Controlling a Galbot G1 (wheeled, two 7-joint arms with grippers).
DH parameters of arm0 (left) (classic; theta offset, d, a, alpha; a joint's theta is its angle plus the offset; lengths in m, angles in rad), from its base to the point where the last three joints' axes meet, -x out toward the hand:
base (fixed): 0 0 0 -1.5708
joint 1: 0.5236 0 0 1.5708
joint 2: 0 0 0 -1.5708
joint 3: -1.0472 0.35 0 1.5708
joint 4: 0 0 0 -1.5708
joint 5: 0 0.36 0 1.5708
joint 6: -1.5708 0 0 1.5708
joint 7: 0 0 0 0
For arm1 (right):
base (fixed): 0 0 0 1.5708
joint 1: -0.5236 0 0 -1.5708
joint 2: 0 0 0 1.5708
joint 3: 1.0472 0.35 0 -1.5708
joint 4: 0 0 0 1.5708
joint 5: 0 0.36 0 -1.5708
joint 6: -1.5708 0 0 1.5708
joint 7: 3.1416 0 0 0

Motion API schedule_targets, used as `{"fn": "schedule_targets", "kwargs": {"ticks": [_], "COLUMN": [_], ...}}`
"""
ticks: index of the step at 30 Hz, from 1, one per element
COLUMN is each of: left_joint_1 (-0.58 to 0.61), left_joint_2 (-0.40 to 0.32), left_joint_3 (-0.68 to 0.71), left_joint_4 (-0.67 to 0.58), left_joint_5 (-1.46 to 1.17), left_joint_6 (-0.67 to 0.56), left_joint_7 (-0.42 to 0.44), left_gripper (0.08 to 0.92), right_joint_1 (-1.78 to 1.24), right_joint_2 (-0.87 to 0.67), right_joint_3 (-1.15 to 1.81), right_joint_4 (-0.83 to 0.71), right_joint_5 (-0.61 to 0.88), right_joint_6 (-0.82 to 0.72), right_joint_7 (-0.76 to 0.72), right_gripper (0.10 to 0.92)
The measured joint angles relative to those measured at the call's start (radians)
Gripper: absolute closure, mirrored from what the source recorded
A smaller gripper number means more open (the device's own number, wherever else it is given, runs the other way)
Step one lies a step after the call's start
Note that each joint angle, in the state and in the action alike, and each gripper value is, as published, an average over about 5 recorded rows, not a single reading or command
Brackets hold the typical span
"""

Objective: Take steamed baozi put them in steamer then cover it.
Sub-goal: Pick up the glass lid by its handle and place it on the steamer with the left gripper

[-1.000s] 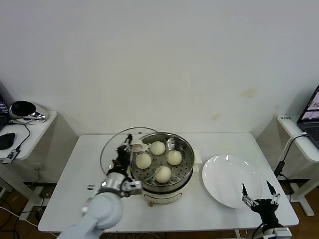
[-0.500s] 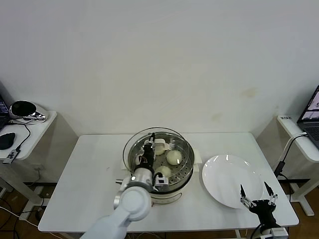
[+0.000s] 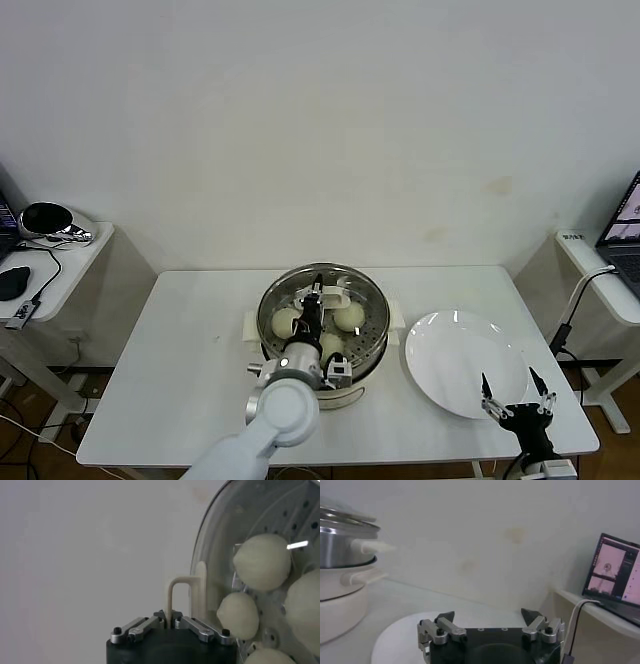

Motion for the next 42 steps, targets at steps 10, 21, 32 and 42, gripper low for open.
{"fn": "schedule_targets", "kwargs": {"ticks": [10, 21, 32, 42], "left_joint_1": [0.006, 0.015, 0.062, 0.194], "left_joint_2": [-0.014, -0.031, -0.007, 0.051], "left_joint_3": [0.000, -0.003, -0.024, -0.064], "left_joint_4": [0.024, 0.030, -0.024, -0.190], "left_joint_5": [0.013, 0.016, -0.010, -0.091], "left_joint_6": [-0.006, -0.004, -0.006, -0.037], "left_joint_7": [-0.007, -0.015, -0.041, -0.102], "left_gripper": [0.860, 0.829, 0.526, 0.237], "right_joint_1": [-0.003, -0.004, -0.008, -0.009], "right_joint_2": [0.000, 0.000, 0.002, 0.007], "right_joint_3": [-0.005, -0.005, -0.007, -0.009], "right_joint_4": [0.000, -0.003, -0.005, -0.006], "right_joint_5": [-0.004, -0.007, -0.014, -0.019], "right_joint_6": [0.002, 0.004, 0.009, 0.014], "right_joint_7": [0.000, 0.001, 0.001, 0.003], "right_gripper": [0.203, 0.203, 0.203, 0.203]}}
